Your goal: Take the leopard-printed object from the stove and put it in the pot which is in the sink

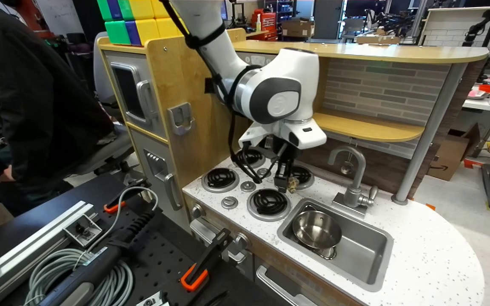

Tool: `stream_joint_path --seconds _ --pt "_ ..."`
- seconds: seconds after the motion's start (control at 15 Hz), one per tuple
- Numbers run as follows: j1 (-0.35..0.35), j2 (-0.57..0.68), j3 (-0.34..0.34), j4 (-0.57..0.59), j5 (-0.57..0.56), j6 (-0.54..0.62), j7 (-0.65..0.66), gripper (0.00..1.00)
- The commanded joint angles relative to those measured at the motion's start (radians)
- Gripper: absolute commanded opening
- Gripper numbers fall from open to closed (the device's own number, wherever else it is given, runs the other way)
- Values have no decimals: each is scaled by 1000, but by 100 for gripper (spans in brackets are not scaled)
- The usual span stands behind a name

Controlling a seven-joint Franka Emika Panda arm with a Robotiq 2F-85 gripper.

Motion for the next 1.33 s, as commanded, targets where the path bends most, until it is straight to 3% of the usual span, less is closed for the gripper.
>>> stream_joint_path --seconds 0.0,0.33,0.4,0.47,0.53,0.73,1.07,1.27 --pt "-60 92 -16 129 44 -100 61 4" --pt "-150 236 13 289 103 -153 101 4" --pt "-162 264 19 323 112 -160 108 13" --pt "-171 285 29 349 121 -166 114 42" --pt "-176 296 34 366 125 -167 117 43" --pt "-196 295 68 394 137 -197 90 63" --pt "-230 113 165 233 166 -164 -105 100" --pt "-219 -49 165 85 151 -257 -239 100"
